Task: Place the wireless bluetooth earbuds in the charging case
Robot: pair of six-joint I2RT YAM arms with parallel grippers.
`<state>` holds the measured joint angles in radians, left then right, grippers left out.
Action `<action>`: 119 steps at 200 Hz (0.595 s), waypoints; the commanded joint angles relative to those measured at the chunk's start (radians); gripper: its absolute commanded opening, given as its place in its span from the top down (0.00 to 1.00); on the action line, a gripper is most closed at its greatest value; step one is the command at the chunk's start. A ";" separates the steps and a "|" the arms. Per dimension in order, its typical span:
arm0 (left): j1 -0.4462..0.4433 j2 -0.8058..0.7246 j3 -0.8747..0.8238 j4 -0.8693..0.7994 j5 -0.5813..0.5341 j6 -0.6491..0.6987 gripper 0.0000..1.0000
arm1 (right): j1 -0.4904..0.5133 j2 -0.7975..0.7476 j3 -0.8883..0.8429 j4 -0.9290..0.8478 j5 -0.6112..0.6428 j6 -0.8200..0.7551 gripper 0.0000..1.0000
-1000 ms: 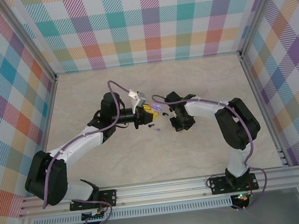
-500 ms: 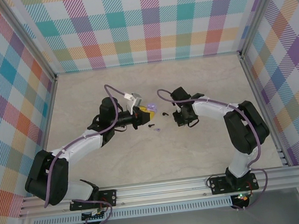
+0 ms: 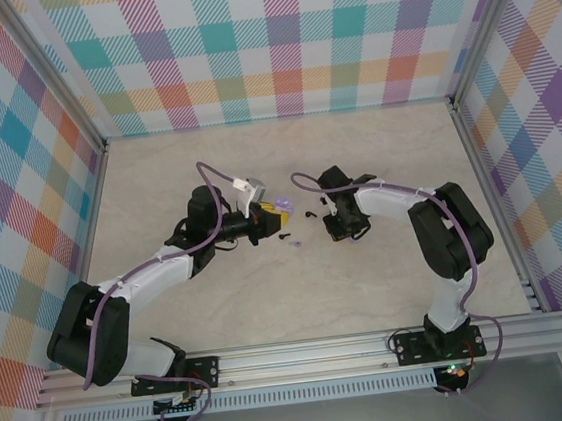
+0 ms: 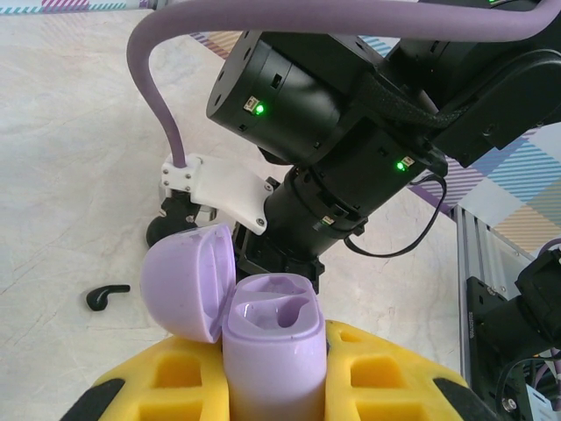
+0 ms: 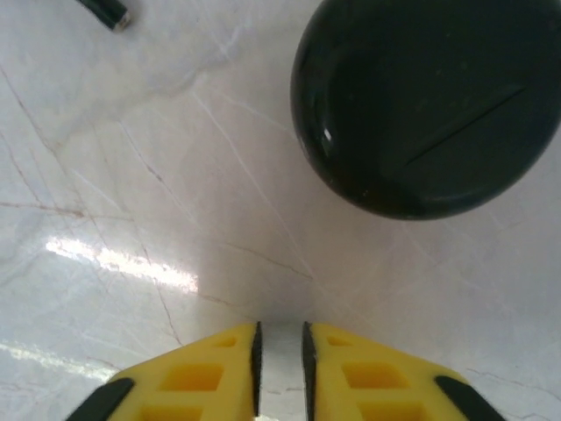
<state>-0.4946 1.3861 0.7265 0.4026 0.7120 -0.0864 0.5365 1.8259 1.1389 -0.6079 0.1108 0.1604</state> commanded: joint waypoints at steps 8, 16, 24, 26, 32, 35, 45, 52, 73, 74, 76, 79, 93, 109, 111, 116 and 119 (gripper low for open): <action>0.013 -0.017 0.004 0.023 -0.006 0.001 1.00 | -0.004 -0.065 0.026 -0.062 -0.018 -0.033 0.71; 0.013 -0.017 0.004 0.022 -0.006 0.001 1.00 | -0.011 -0.076 0.031 -0.075 -0.021 -0.046 0.68; 0.011 -0.019 0.007 0.020 -0.006 -0.001 1.00 | -0.019 -0.082 0.034 -0.092 -0.022 -0.061 0.66; 0.012 -0.020 0.008 0.019 -0.006 -0.001 1.00 | -0.021 -0.084 0.034 -0.098 -0.023 -0.065 0.65; 0.011 -0.022 0.009 0.017 -0.006 -0.002 1.00 | -0.030 -0.085 0.037 -0.112 -0.028 -0.081 0.63; 0.013 -0.023 0.010 0.016 -0.005 -0.003 1.00 | -0.033 -0.086 0.038 -0.121 -0.030 -0.089 0.62; 0.011 -0.029 0.012 0.011 -0.005 -0.002 1.00 | -0.046 -0.088 0.041 -0.145 -0.049 -0.117 0.58; 0.012 -0.032 0.012 0.009 -0.006 0.000 1.00 | -0.053 -0.088 0.042 -0.164 -0.071 -0.145 0.56; 0.012 -0.037 0.016 -0.005 -0.008 0.011 1.00 | -0.064 -0.075 0.046 -0.201 -0.104 -0.203 0.52; 0.012 -0.037 0.017 -0.007 -0.008 0.011 1.00 | -0.063 -0.074 0.046 -0.202 -0.105 -0.205 0.52; 0.012 -0.037 0.018 -0.008 -0.008 0.012 1.00 | -0.063 -0.074 0.046 -0.203 -0.106 -0.209 0.51; 0.011 -0.037 0.018 -0.010 -0.008 0.012 1.00 | -0.065 -0.071 0.047 -0.206 -0.107 -0.215 0.51; 0.012 -0.034 0.020 -0.009 -0.006 0.013 1.00 | -0.066 -0.061 0.054 -0.211 -0.114 -0.238 0.51; 0.011 -0.033 0.022 -0.010 -0.005 0.011 1.00 | -0.069 -0.046 0.064 -0.213 -0.128 -0.249 0.50; 0.011 -0.033 0.023 -0.009 -0.005 0.012 1.00 | -0.069 -0.044 0.066 -0.213 -0.131 -0.249 0.50; 0.013 -0.033 0.024 -0.010 -0.005 0.013 1.00 | -0.068 -0.037 0.071 -0.213 -0.135 -0.283 0.50; 0.012 -0.033 0.023 -0.010 -0.006 0.013 1.00 | -0.067 -0.033 0.073 -0.213 -0.135 -0.288 0.50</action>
<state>-0.4946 1.3785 0.7277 0.3939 0.7113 -0.0860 0.4690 1.7615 1.1698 -0.7826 0.0246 -0.0387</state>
